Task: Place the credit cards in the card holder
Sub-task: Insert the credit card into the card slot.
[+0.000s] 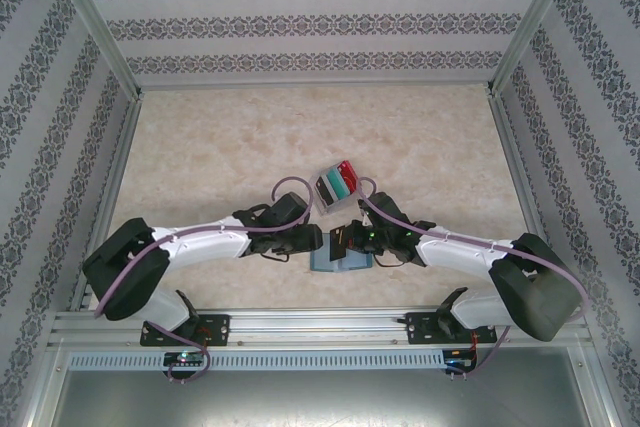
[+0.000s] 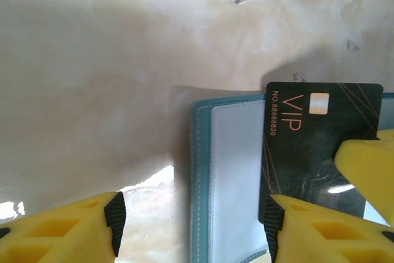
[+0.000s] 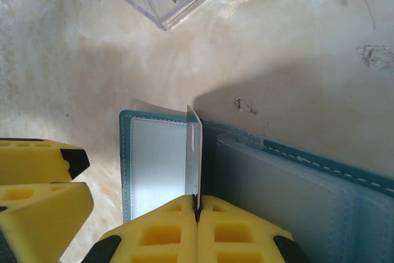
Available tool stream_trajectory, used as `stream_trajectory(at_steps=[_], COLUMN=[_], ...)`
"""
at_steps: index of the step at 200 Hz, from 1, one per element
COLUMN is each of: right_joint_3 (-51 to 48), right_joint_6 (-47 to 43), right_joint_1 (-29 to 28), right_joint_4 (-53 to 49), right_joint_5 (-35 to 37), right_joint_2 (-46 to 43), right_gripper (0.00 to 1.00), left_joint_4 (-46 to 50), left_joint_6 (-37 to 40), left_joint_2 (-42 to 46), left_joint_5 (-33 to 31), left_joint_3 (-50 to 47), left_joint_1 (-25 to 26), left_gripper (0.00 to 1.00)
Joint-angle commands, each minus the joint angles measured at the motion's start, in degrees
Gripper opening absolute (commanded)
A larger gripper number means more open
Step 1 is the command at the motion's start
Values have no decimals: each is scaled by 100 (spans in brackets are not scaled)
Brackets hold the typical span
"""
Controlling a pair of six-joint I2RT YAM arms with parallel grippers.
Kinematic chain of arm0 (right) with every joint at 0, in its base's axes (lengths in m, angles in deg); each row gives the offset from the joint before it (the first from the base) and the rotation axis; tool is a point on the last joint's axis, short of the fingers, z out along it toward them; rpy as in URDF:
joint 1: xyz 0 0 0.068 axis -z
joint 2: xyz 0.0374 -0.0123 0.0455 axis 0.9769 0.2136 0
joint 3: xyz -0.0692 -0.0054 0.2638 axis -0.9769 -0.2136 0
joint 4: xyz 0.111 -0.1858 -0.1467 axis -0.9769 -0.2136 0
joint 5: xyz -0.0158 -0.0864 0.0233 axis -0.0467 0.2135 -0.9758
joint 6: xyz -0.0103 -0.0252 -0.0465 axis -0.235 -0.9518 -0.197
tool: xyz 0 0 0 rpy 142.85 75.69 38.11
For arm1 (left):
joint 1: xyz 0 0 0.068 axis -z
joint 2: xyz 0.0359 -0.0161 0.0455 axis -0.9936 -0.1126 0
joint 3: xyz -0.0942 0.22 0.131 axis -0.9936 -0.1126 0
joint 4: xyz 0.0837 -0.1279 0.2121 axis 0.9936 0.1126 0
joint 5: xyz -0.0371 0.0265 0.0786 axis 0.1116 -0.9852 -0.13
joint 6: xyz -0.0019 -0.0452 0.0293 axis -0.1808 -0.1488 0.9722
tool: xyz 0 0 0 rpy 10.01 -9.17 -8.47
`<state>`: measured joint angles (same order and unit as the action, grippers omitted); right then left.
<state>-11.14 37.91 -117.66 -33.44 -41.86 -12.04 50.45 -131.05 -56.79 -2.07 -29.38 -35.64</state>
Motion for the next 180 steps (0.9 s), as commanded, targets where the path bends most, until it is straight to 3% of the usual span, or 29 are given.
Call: stream_trajectory(at_steps=[1, 22, 69, 103, 148, 180], right_joint_3=[-155, -232, -352, -742, -927, -857], right_joint_6=[-27, -79, -179, 17, 226, 193], right_joint_1=[3, 79, 281, 347, 369, 338], right_joint_4=[-131, -140, -138, 189, 986, 882], right_joint_5=[-12, -93, -426, -505, -835, -695], right_joint_2=[-78, -169, -465, -772, -337, 3], right_gripper=[0, 0, 0, 0, 0, 0], left_joint_4=[2, 44, 442, 445, 507, 505], left_joint_6=[146, 130, -31, -34, 20, 24], left_joint_2=[-318, -564, -934, -960, -1100, -1115], left_joint_5=[229, 250, 137, 127, 192, 216], left_joint_3=[223, 333, 584, 536, 611, 610], left_joint_1=[0, 0, 0, 0, 2, 2], left_gripper=[60, 56, 33, 30, 25, 24])
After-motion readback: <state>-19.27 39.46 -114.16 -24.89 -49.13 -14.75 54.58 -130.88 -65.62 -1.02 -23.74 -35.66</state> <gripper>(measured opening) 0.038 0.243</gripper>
